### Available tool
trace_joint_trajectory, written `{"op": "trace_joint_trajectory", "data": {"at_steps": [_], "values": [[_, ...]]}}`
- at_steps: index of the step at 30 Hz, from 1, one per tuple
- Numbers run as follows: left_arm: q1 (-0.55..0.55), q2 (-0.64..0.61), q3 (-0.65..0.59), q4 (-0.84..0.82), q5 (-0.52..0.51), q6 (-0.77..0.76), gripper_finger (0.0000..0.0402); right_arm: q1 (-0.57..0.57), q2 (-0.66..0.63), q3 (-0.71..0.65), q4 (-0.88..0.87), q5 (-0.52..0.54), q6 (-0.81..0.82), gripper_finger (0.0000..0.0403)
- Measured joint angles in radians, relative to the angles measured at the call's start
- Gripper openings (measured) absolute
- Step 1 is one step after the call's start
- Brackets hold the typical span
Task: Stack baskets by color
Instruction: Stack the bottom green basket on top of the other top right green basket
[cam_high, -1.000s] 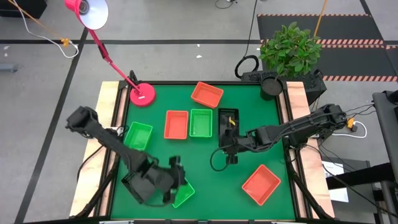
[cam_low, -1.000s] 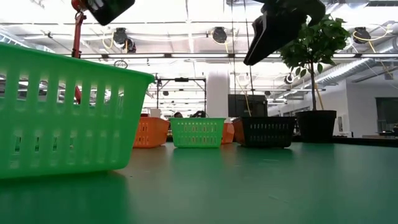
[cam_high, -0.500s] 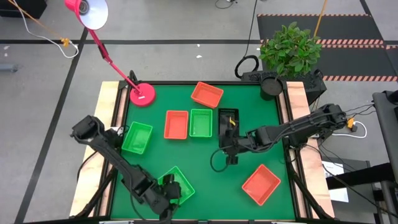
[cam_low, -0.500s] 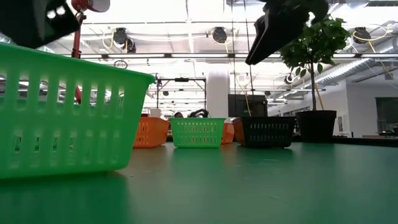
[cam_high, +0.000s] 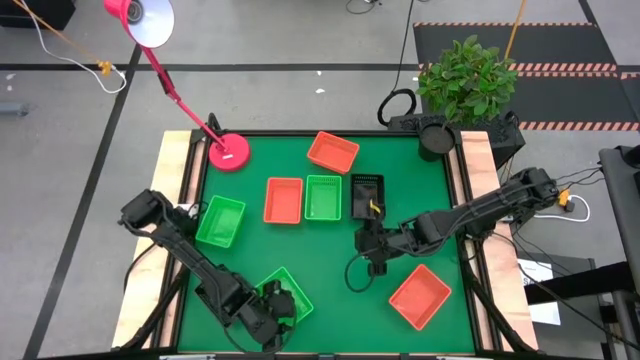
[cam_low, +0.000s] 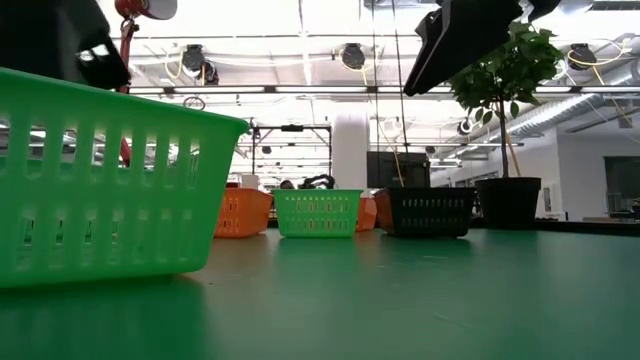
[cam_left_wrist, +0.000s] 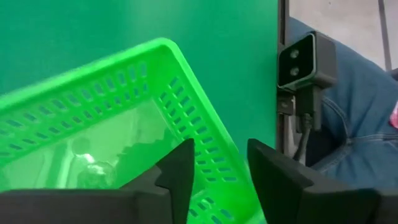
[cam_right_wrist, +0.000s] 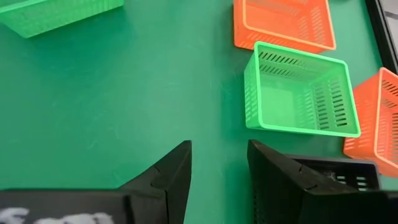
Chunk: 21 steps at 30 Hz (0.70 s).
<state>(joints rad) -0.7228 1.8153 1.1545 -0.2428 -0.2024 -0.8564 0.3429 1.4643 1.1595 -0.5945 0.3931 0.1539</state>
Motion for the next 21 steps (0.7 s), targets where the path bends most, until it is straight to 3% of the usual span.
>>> {"op": "trace_joint_trajectory", "data": {"at_steps": [7, 16, 18, 21], "values": [[0.007, 0.000, 0.000, -0.002, 0.001, -0.017, 0.0128, 0.000, 0.000, 0.000, 0.000, 0.001, 0.002, 0.0153], [0.013, 0.081, 0.000, 0.058, 0.024, -0.070, 0.0204, 0.000, 0.000, 0.000, -0.005, 0.001, 0.002, 0.0153], [0.017, 0.084, 0.000, 0.020, 0.022, -0.082, 0.0197, 0.000, 0.000, 0.000, -0.007, 0.001, 0.002, 0.0153], [0.019, 0.064, -0.001, -0.028, 0.003, -0.054, 0.0138, 0.000, 0.000, 0.000, -0.007, 0.002, 0.002, 0.0153]]}}
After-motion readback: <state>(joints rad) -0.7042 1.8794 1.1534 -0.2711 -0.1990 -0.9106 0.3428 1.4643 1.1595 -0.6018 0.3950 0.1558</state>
